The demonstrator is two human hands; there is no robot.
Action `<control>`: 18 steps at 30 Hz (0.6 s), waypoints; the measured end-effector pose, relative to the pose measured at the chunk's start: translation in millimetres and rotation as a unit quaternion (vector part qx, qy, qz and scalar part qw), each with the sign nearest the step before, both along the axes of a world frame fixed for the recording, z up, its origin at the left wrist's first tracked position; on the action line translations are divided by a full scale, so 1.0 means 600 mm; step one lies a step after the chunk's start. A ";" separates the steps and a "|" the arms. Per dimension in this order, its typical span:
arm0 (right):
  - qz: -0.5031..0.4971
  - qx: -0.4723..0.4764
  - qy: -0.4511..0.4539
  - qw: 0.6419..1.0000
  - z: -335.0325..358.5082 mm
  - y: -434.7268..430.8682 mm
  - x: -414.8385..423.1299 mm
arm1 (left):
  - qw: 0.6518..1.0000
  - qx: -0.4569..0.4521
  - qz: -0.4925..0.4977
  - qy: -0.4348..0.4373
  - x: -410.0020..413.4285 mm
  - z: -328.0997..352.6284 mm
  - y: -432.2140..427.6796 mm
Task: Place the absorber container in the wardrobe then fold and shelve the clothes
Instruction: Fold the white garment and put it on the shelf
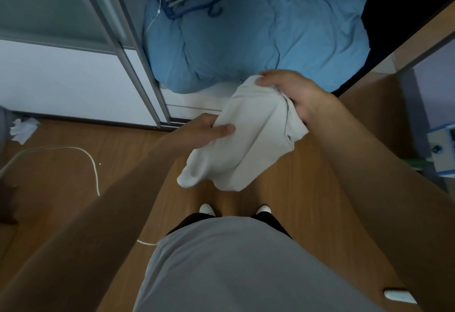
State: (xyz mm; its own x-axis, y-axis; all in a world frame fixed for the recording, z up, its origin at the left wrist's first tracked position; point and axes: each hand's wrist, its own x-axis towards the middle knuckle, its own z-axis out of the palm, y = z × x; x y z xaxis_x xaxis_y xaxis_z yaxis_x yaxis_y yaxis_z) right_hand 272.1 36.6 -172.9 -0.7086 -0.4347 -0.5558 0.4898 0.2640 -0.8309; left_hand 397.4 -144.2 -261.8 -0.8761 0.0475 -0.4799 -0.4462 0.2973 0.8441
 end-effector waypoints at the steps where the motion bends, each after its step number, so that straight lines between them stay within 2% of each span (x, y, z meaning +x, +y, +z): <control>1: -0.060 -0.059 -0.034 0.996 -0.003 0.006 -0.011 | 0.999 0.016 0.034 -0.002 0.000 0.000 0.002; 3: -0.159 -0.156 -0.070 0.972 -0.019 0.026 -0.028 | 0.993 0.065 0.103 0.005 0.001 0.003 0.002; 4: -0.166 -0.173 -0.079 0.968 -0.031 0.035 -0.029 | 0.986 0.095 0.138 0.007 0.001 0.005 0.001; 6: -0.116 -0.124 -0.079 0.982 -0.070 0.050 -0.013 | 0.968 0.157 0.195 0.008 -0.003 0.009 -0.001; 8: -0.045 -0.045 -0.094 0.994 -0.113 0.057 0.023 | 0.954 0.182 0.239 0.018 -0.012 0.013 0.000; 10: 0.018 0.022 -0.068 0.997 -0.145 0.055 0.060 | 0.949 0.148 0.277 0.025 -0.024 0.015 0.003; 14: 0.046 0.154 0.143 0.977 -0.165 0.050 0.083 | 0.966 0.028 0.252 0.041 -0.037 0.010 0.004; 16: 0.011 0.146 0.181 0.972 -0.160 0.059 0.074 | 0.969 -0.017 0.241 0.058 -0.041 0.004 0.000; 18: -0.025 0.110 0.173 0.979 -0.145 0.080 0.063 | 0.970 -0.056 0.225 0.071 -0.047 -0.002 -0.003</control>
